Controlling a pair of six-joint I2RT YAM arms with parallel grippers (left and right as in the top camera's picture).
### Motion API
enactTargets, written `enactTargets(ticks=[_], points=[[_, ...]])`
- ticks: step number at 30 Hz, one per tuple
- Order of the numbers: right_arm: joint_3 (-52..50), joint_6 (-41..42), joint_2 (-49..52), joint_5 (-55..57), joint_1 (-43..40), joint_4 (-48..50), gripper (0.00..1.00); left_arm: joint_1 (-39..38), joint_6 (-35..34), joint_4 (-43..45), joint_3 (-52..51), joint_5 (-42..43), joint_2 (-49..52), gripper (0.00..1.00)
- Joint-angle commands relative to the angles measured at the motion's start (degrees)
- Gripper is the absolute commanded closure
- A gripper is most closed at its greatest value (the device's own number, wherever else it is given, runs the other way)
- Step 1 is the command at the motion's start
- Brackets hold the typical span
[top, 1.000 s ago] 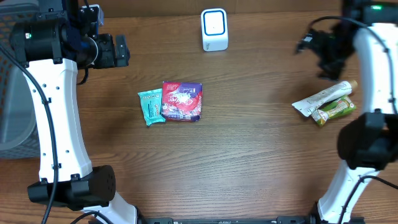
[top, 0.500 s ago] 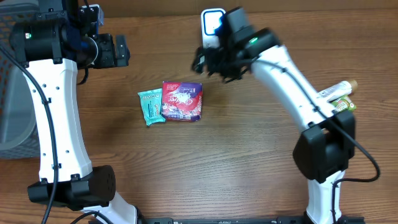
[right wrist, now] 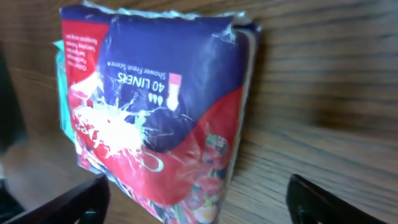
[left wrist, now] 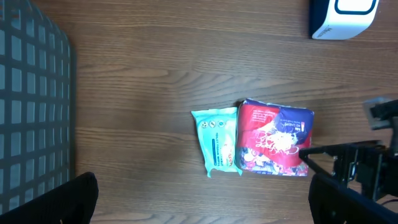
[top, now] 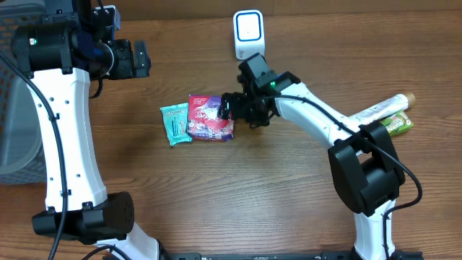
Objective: Scan the item barcode
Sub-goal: 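Move the right gripper to the red-purple pouch and grasp it, then pull the pouch toward the table centre and set it down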
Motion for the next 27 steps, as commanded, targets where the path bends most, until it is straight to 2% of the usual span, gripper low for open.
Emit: enactTargets(ticks=[1,5,8,11,14,20,27], points=[[-2.9,0.0,-0.5,-5.5,0.0,4.0,0.16,-0.3,-0.3,0.1,0.2,0.0,0.5,0.0],[-6.2,2.0,-0.4,-5.8,0.0,9.7,0.28,-0.3,-0.3,0.1,0.2,0.0,0.5,0.01],[-7.8,3.8,0.0,-5.8,0.0,12.5,0.47,-0.3,-0.3,0.1,0.2,0.0,0.5,0.0],[-8.7,5.3,0.6,-5.9,0.0,14.1,0.57,-0.3,-0.3,0.0,0.2,0.0,0.5,0.0],[-9.0,5.2,1.0,-5.9,0.0,14.0,0.66,-0.3,-0.3,0.1,0.2,0.0,0.5,0.0],[-9.0,5.2,0.9,-5.9,-0.2,12.1,0.95,-0.3,-0.3,0.1,0.2,0.0,0.5,0.0],[-7.9,0.3,-4.5,-7.6,-4.2,6.2,0.96,-0.3,-0.3,0.0,0.2,0.0,0.5,0.0]])
